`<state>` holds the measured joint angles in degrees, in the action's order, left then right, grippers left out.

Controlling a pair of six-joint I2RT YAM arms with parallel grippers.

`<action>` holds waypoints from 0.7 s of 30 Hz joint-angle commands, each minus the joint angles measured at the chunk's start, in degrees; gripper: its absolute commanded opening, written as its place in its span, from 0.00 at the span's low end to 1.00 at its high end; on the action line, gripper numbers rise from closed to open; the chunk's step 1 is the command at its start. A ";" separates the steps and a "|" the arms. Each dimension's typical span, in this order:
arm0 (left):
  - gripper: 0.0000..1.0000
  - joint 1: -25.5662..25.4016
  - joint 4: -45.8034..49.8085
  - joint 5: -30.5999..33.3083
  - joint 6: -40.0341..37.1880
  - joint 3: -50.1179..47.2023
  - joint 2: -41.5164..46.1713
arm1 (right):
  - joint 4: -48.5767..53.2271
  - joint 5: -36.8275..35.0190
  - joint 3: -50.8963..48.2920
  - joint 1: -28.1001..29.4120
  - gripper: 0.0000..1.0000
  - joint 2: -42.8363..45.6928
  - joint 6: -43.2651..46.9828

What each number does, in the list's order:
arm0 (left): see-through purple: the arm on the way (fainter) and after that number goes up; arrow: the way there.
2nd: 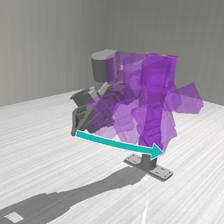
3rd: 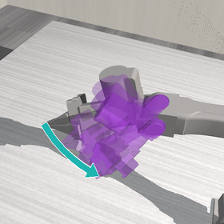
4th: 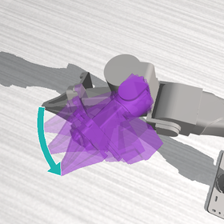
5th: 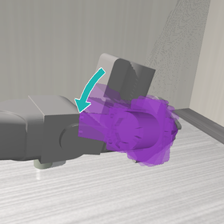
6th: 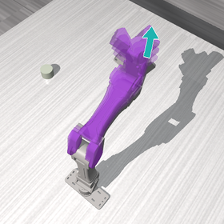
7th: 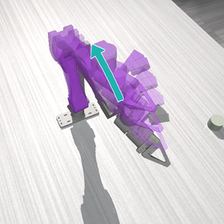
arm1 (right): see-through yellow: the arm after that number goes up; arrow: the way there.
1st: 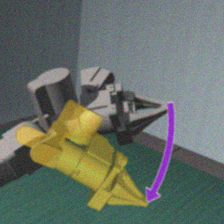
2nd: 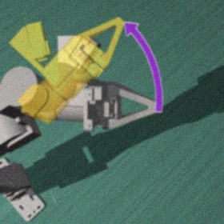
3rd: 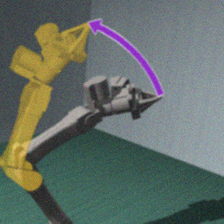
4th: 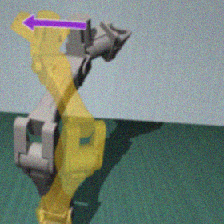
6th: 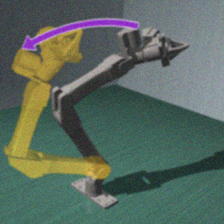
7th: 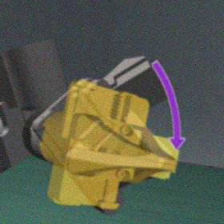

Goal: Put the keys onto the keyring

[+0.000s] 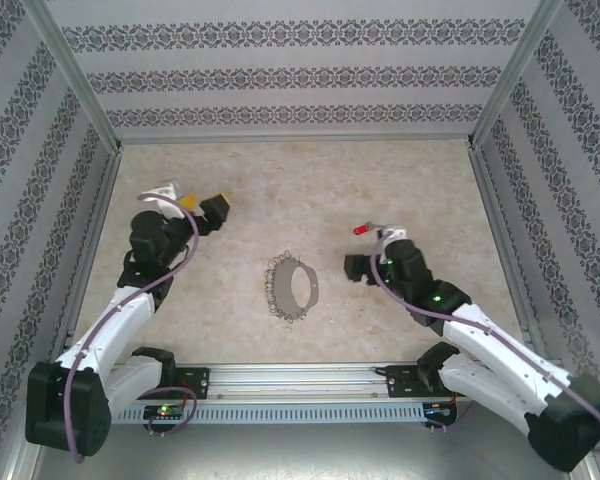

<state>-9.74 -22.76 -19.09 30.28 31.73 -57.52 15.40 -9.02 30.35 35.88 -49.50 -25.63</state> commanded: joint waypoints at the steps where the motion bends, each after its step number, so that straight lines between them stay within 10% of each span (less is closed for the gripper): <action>1: 1.00 -8.29 17.52 -2.61 1.00 3.33 -1.48 | 6.18 -3.28 4.74 6.76 0.98 -5.61 -1.99; 7: 1.00 -19.30 29.15 0.20 -2.41 6.85 -5.42 | -1.65 3.19 7.71 8.78 0.97 -18.89 -0.32; 21: 0.95 -20.24 27.22 3.12 1.38 -1.93 -3.76 | -9.76 6.08 18.19 9.26 0.71 -39.98 4.18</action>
<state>-29.30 3.95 -17.43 30.94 29.95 -62.96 8.01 -4.51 45.95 44.51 -86.61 -22.37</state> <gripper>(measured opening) 0.953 0.723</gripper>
